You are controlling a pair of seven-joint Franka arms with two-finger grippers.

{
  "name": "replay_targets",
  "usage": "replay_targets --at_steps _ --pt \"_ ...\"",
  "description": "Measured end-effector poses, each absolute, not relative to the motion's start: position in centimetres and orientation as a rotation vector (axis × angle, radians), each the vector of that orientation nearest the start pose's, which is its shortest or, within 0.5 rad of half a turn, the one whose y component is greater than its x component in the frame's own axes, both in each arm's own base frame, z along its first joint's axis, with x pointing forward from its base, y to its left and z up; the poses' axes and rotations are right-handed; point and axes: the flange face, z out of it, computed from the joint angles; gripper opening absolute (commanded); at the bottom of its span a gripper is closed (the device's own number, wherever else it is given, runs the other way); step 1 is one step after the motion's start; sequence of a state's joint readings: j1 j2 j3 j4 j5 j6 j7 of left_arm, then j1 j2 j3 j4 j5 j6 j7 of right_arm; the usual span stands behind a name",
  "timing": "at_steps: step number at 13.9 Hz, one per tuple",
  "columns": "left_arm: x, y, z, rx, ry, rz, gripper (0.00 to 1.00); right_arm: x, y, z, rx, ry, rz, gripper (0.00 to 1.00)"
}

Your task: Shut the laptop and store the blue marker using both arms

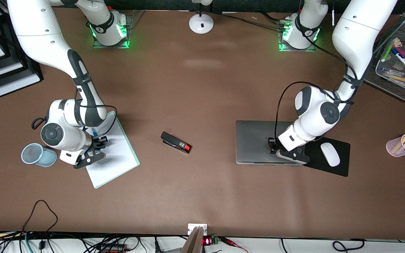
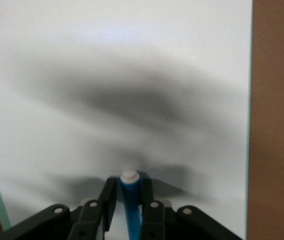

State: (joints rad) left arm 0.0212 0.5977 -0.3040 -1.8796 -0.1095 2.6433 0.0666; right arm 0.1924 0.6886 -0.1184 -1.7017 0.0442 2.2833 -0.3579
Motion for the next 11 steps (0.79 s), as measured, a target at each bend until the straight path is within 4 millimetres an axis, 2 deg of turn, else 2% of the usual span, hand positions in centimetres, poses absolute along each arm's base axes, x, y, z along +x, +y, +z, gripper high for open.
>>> replay_targets --at_steps 2,4,7,9,11 --pt "63.3 -16.6 21.3 -3.354 0.368 -0.263 0.0 66.1 5.7 18.7 -3.096 -0.666 0.17 0.07" --pt "63.4 -16.4 20.6 -3.35 0.403 -0.253 0.0 66.1 5.7 18.7 -3.096 -0.666 0.17 0.01" --pt "63.2 -16.3 19.5 -3.352 0.415 -0.228 0.0 66.6 5.7 19.3 -3.1 -0.669 0.136 0.0" --pt "63.1 -16.3 18.9 -3.353 0.419 -0.226 0.0 67.9 6.0 21.3 -3.106 -0.674 0.062 0.0" --pt "63.1 -16.3 18.4 -3.353 0.419 -0.233 0.0 69.0 6.1 24.7 -3.106 -0.698 -0.029 0.0"
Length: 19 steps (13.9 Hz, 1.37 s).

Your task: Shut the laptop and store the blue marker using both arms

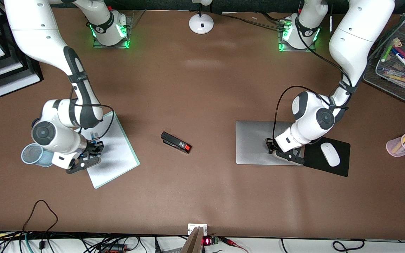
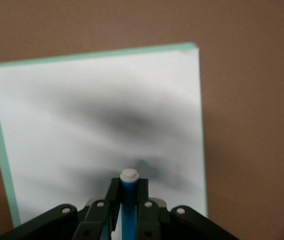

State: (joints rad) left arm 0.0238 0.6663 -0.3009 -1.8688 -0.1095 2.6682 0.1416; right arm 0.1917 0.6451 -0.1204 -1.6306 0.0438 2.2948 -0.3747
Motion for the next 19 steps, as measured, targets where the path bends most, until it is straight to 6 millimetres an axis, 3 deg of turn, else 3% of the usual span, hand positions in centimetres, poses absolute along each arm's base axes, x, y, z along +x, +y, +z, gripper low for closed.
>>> replay_targets --at_steps 3,5,8,11,12,14,15,19 --pt "63.2 -16.3 18.4 -3.353 0.424 -0.238 0.02 69.5 6.0 30.2 -3.069 -0.867 -0.149 0.0" --pt "63.4 -16.2 18.5 -3.351 0.431 -0.246 0.02 69.6 4.9 33.0 -3.037 -1.003 -0.202 0.0" --pt "63.9 -15.8 19.6 -3.348 0.447 -0.235 0.04 69.7 1.1 35.0 -2.988 -1.191 -0.232 0.0" --pt "64.0 -15.7 23.8 -3.341 0.49 -0.117 0.09 69.7 -1.4 36.0 -2.902 -1.299 -0.282 0.0" --pt "64.0 -15.5 25.9 -3.335 0.504 -0.075 0.15 69.7 -2.0 36.3 -2.863 -1.321 -0.312 0.0" --pt "63.7 -14.9 30.1 -3.322 0.529 0.036 0.81 69.7 -3.2 36.9 -2.805 -1.389 -0.355 0.0" --pt "63.5 -14.5 32.3 -3.315 0.534 0.093 1.0 69.7 -3.9 37.2 -2.785 -1.428 -0.365 0.0" --pt "63.4 -11.7 38.7 -3.301 0.512 0.266 1.0 69.4 -6.2 39.7 -2.625 -1.561 -0.448 0.0"
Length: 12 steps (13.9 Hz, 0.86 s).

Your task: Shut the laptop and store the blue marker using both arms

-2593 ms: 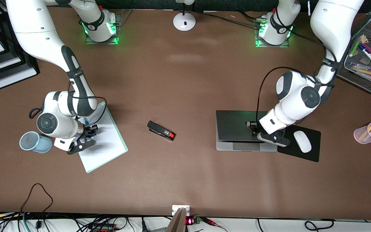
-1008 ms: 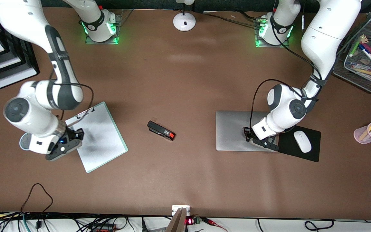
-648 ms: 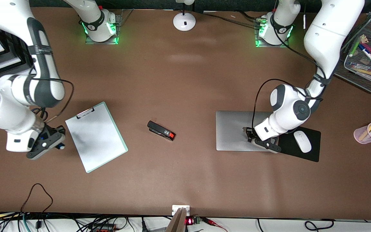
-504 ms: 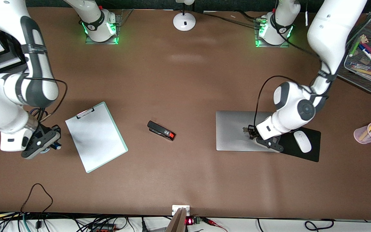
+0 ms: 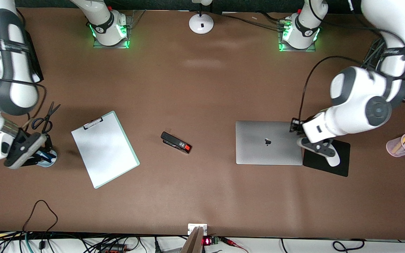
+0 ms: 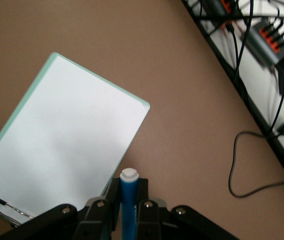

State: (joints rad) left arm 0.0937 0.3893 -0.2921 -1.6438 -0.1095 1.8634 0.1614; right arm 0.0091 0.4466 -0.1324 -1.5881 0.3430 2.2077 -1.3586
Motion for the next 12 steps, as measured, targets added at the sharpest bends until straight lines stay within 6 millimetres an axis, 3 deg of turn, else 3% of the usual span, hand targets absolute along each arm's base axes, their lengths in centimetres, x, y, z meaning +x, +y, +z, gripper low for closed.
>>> replay_targets --at_steps 6,10,12 --pt "63.3 -8.8 46.2 -3.134 0.533 0.391 1.0 68.4 -10.5 40.5 -2.374 -1.679 -0.548 0.0" --pt "61.4 -8.2 52.2 -3.074 0.497 0.36 1.0 67.3 -14.3 40.2 -2.234 -1.7 -0.654 0.0" --pt "60.6 -6.4 54.5 -3.071 0.437 0.332 1.0 66.9 -16.2 40.0 -2.184 -1.708 -0.714 0.0"
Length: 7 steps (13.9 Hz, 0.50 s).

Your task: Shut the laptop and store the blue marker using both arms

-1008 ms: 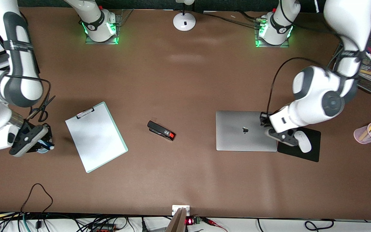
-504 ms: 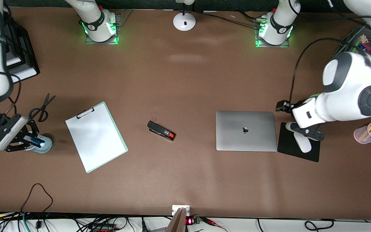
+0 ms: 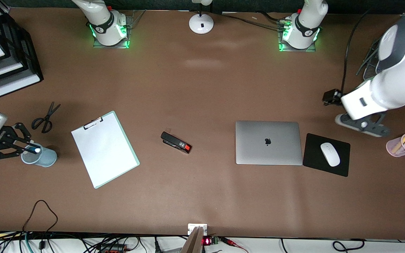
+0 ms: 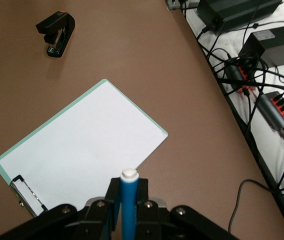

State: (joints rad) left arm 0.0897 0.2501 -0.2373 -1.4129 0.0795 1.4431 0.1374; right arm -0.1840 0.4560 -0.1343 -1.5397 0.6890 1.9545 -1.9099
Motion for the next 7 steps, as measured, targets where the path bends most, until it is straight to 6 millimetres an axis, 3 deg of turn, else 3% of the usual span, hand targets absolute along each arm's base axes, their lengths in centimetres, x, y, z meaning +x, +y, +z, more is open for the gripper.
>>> replay_targets --at_steps 2,4,7 --pt "59.6 -4.0 56.2 -3.092 0.359 0.305 1.0 66.7 -17.8 39.7 -2.14 -1.696 -0.765 0.0" --pt "58.1 -2.2 56.5 -3.11 0.344 0.246 1.0 67.0 -19.5 38.7 -2.103 -1.687 -0.827 0.0" --pt "55.9 -1.9 55.6 -3.111 0.344 0.171 1.0 67.4 -21.9 36.5 -2.071 -1.672 -0.871 0.0"
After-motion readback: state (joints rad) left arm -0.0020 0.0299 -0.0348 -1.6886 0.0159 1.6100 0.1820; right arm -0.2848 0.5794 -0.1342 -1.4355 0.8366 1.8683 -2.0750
